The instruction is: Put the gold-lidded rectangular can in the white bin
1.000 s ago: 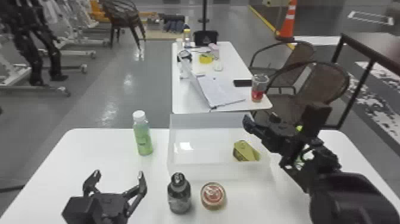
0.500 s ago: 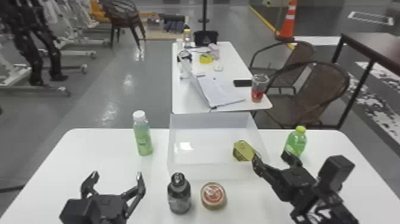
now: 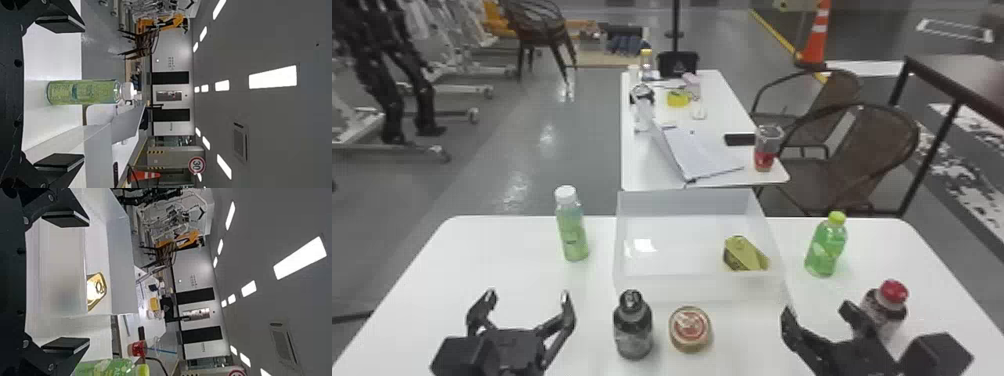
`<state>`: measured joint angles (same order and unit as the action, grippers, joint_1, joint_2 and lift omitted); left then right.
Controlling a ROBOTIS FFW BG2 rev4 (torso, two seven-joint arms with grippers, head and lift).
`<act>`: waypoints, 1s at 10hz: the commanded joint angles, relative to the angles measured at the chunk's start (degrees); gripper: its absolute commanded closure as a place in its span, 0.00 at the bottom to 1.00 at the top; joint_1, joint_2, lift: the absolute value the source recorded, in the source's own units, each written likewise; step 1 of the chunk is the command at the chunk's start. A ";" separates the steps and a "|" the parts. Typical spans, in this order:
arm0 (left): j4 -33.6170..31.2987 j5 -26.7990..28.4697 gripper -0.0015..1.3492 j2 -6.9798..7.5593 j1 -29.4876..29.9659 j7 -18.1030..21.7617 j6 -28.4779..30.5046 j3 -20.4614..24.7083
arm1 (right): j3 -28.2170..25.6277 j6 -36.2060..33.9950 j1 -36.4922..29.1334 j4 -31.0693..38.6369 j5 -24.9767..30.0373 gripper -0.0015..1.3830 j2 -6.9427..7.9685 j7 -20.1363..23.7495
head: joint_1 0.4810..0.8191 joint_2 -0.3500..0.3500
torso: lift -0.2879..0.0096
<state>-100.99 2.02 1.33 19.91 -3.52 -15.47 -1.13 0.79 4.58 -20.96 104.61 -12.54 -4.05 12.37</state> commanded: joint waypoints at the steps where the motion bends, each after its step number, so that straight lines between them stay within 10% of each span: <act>1: -0.35 0.18 0.11 -0.01 0.48 0.00 0.61 0.07 | 0.00 1.05 -2.33 0.42 0.50 0.16 0.71 -1.30 | 0.20 0.50 | 0.63; 10: -0.88 1.05 0.11 0.78 -0.05 0.00 1.32 -0.37 | 0.18 0.26 -1.63 1.04 4.72 0.16 2.12 -1.91 | 0.20 0.50 | 0.63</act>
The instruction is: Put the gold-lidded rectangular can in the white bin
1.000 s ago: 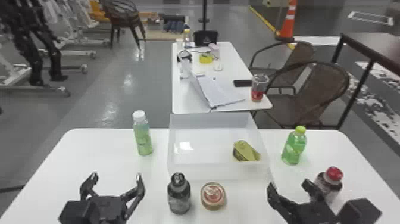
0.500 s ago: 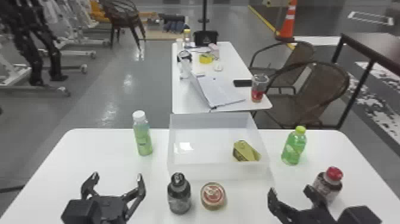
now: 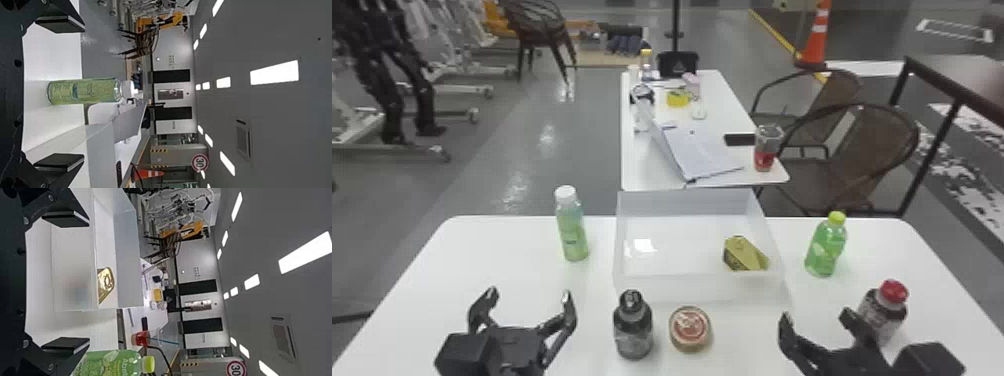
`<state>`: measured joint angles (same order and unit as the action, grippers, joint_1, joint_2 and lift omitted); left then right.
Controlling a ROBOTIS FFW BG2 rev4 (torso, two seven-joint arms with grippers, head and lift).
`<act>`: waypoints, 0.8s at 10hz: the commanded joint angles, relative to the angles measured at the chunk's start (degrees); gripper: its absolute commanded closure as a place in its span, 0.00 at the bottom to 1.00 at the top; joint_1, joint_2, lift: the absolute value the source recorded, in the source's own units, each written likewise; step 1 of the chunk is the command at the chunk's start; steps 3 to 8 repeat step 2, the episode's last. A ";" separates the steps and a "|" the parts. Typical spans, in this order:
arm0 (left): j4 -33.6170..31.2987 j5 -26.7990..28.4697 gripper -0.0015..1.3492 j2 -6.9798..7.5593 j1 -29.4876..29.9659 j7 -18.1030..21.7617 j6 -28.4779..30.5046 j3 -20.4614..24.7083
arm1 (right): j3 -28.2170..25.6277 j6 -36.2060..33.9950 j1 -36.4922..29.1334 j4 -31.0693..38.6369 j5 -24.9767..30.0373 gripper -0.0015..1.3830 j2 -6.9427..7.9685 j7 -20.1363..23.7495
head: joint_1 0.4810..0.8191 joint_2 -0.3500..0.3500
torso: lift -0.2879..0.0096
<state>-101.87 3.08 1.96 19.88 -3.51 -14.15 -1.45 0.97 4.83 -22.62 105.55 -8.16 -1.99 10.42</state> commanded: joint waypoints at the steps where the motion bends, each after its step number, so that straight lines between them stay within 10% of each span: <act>1: 0.00 0.09 0.11 0.06 0.07 -0.18 -0.09 -0.04 | 0.00 0.27 -0.23 0.27 0.78 0.16 0.14 -0.75 | 0.20 0.50 | 0.63; 8: -0.53 0.79 0.11 0.06 0.42 -2.02 0.26 -0.30 | 0.00 0.97 -0.49 0.36 1.04 0.16 0.41 -1.72 | 0.20 0.50 | 0.63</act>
